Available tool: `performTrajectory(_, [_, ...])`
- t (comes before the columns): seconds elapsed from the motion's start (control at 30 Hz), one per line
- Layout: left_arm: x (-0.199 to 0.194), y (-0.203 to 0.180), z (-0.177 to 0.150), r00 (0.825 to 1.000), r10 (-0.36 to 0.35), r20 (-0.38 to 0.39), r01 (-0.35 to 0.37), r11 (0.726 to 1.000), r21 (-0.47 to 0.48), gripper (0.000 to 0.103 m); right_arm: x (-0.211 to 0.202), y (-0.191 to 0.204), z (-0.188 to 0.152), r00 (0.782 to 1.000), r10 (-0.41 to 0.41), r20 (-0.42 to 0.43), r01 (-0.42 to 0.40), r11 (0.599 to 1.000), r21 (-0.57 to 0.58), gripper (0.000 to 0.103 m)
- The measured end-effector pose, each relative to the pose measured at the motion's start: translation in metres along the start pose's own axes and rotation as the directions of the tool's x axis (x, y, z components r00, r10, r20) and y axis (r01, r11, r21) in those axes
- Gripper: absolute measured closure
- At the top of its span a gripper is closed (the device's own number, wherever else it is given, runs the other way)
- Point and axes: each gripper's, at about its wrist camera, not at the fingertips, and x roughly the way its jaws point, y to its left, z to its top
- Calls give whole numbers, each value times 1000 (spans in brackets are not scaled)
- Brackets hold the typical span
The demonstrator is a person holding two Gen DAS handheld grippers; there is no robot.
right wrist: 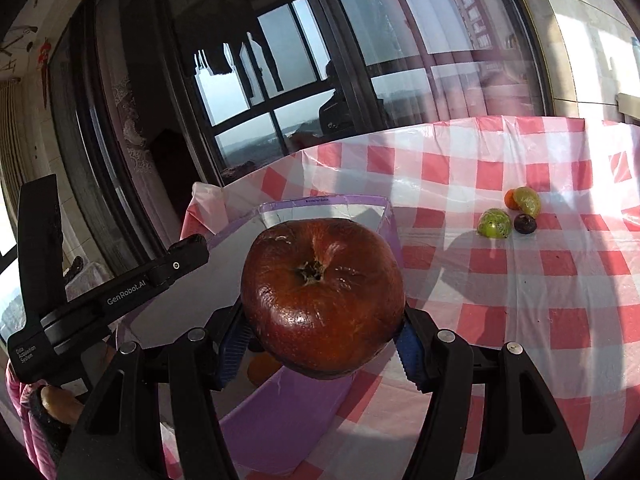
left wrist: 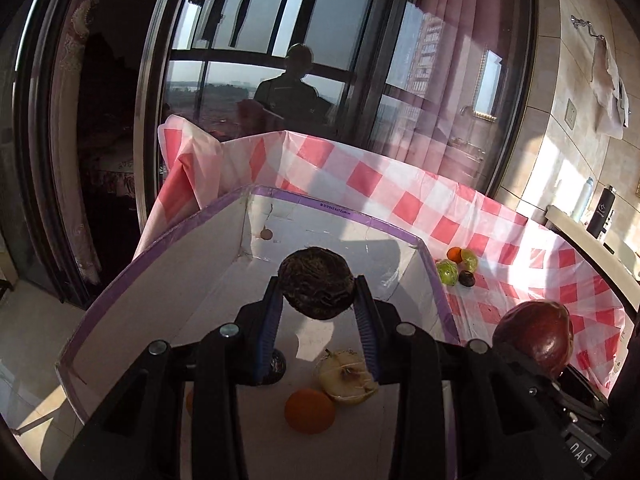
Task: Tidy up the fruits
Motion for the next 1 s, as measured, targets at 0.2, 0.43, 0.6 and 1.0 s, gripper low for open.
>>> performTrajectory(0.2, [36, 18, 2, 974, 78, -211, -55, 992, 111, 67, 56, 51, 17, 979, -52, -198, 4, 972, -236, 40])
performTrajectory(0.43, [67, 38, 1, 897, 150, -416, -90, 983, 161, 67, 133, 69, 10, 859, -237, -454, 9, 893, -451, 40])
performTrajectory(0.6, [84, 39, -1, 851, 148, -504, -65, 982, 178, 66, 165, 69, -4, 767, -391, -509, 26, 811, -584, 40])
performTrajectory(1.0, [78, 61, -2, 847, -14, -531, 13, 1000, -6, 29, 156, 64, 6, 807, -307, -505, 16, 866, -500, 24])
